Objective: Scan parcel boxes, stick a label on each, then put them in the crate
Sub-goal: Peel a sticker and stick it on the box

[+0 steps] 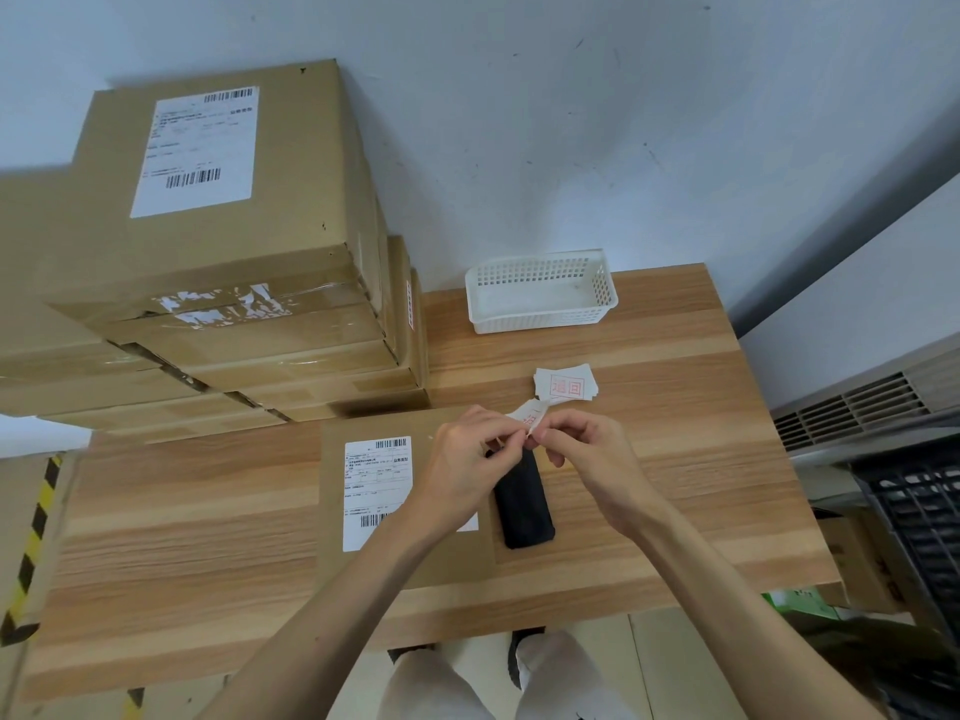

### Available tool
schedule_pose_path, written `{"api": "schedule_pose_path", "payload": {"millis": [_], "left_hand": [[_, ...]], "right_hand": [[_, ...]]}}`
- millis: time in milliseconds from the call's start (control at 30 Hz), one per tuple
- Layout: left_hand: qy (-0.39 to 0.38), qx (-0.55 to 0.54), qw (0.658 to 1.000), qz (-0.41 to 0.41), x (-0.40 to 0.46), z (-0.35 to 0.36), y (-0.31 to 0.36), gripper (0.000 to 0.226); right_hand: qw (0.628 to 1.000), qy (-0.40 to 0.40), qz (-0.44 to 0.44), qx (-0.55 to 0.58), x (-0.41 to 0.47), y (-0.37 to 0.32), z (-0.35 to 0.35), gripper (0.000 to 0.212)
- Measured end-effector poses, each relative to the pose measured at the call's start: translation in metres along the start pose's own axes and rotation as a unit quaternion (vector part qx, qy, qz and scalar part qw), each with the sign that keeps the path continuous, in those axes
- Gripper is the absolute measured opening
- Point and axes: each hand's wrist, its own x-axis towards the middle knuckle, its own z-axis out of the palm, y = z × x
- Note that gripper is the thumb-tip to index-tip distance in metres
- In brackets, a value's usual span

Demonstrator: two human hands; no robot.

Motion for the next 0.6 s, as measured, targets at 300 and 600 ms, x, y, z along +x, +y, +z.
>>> {"api": "schedule_pose_path", "payload": {"millis": [300,600], "left_hand": [[-0.017,-0.088,0.995,-0.032,-0.0011,-0.0069,0.0089,0.017],[-0.014,-0.088,0.995,-0.054,-0.0043,-0.0034,0.0064,0.011]], "right_hand": [[1.0,-0.011,-0.019,0.016,0.0006,-0.0002,-0.0057,0.013],[0.999,-0.039,-0.024,0.027,-0.0015,0.0022,-0.0081,0.002]]}}
